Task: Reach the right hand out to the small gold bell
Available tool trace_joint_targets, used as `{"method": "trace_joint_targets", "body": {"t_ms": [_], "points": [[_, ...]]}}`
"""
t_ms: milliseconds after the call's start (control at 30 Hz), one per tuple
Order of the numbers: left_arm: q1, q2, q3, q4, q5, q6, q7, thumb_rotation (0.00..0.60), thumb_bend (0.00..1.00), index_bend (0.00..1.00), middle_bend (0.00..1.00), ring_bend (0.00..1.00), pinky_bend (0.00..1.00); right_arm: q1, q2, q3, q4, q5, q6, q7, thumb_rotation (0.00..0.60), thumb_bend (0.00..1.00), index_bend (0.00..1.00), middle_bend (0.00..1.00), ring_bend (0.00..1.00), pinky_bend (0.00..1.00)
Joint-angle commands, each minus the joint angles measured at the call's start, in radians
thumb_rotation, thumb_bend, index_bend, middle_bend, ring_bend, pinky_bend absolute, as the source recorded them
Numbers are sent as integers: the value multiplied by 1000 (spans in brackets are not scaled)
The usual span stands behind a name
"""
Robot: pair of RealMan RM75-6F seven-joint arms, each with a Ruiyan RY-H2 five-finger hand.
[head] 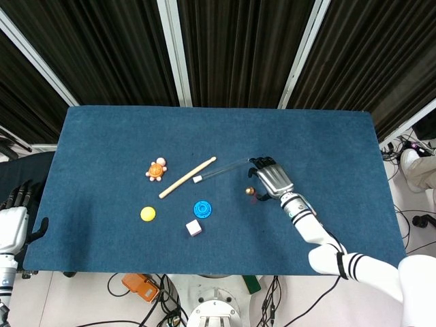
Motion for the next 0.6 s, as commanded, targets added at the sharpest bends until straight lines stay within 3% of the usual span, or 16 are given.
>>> {"method": "trace_joint_targets", "body": {"t_ms": [33, 600], "points": [[0, 1, 0, 0, 0, 0, -1, 600, 383, 67, 0, 47, 224, 14, -17, -5, 19, 5, -9, 9, 600, 299, 462, 201, 190, 187], [-1, 3, -1, 1, -2, -5, -11, 600, 383, 66, 0, 47, 223, 64, -75, -32, 112, 41, -52, 20, 600, 305, 569, 199, 190, 194]]}}
